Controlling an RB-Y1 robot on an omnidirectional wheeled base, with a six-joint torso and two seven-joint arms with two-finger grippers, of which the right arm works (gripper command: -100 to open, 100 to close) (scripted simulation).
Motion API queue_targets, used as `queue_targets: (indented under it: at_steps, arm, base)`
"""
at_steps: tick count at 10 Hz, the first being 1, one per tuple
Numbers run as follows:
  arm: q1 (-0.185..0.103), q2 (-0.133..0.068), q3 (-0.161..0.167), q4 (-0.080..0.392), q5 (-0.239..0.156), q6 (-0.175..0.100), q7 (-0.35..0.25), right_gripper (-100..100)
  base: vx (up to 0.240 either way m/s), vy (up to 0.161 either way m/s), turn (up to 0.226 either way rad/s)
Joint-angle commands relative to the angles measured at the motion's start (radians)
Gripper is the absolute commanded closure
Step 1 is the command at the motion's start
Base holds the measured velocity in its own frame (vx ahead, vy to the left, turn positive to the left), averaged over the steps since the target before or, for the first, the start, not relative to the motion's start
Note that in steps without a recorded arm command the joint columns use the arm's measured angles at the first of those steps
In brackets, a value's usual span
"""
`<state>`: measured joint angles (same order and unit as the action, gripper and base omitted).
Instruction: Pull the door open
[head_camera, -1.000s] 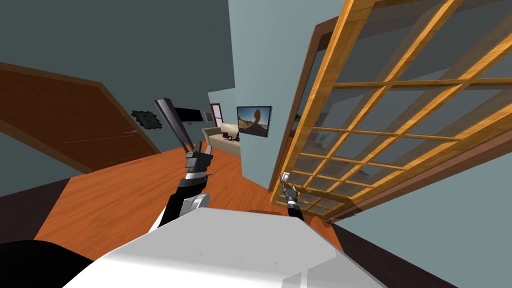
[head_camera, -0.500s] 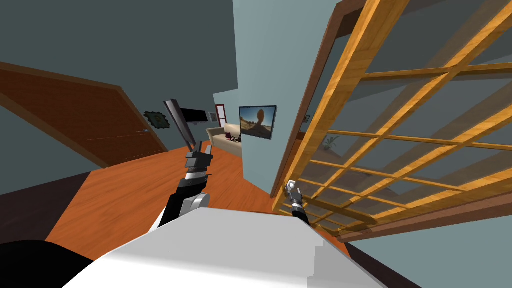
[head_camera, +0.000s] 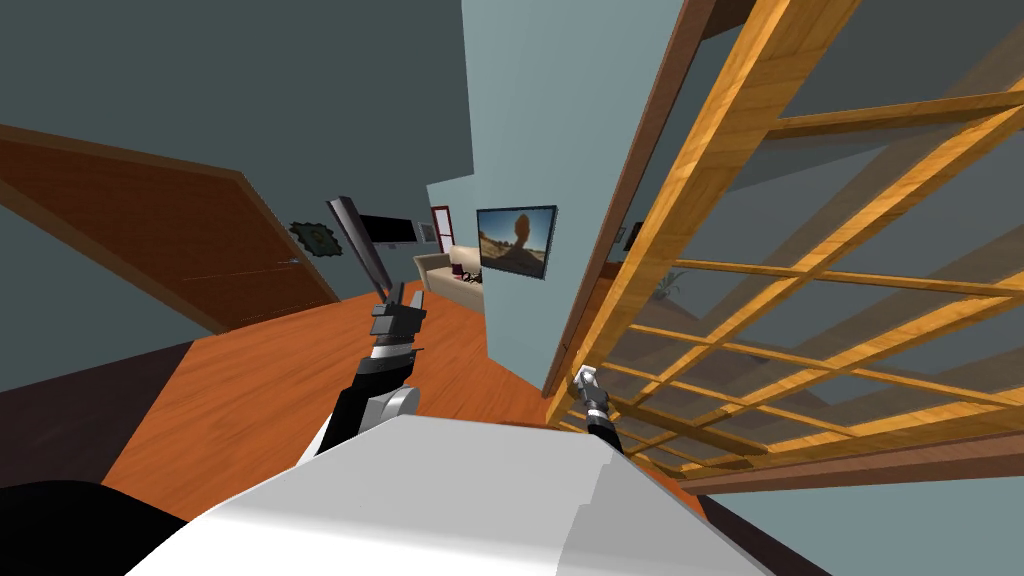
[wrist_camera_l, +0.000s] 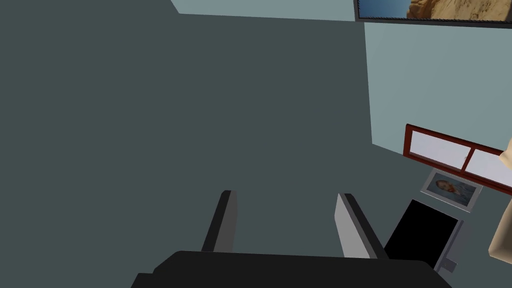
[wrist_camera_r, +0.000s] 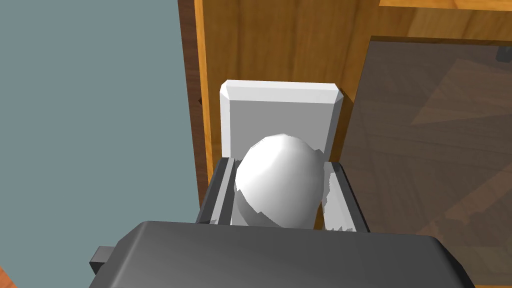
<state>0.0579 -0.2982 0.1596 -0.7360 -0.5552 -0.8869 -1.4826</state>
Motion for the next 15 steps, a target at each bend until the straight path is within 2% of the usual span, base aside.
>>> queue_targets:
  at_steps: [1, 3, 4, 12, 13, 15]
  arm:
    - [0.000, 0.001, 0.001, -0.001, 0.001, -0.001, 0.000, 100]
    - [0.000, 0.001, 0.001, -0.001, 0.001, -0.001, 0.000, 100]
    - [0.011, -0.016, 0.019, -0.002, 0.008, -0.009, -0.026, 100]
    - [0.063, -0.114, 0.120, -0.018, 0.052, -0.068, -0.172, 100]
    - [0.057, -0.107, 0.111, -0.009, 0.047, -0.061, -0.161, 100]
    - [0.079, -0.132, 0.142, -0.009, 0.063, -0.095, -0.197, 100]
  base:
    - [-0.017, 0.001, 0.004]
    - [-0.004, 0.001, 0.000]
    - [-0.107, -0.025, 0.128]
    - [-0.211, -0.034, 0.140]
    - [-0.105, -0.021, 0.037]
    - [-0.214, -0.048, 0.139]
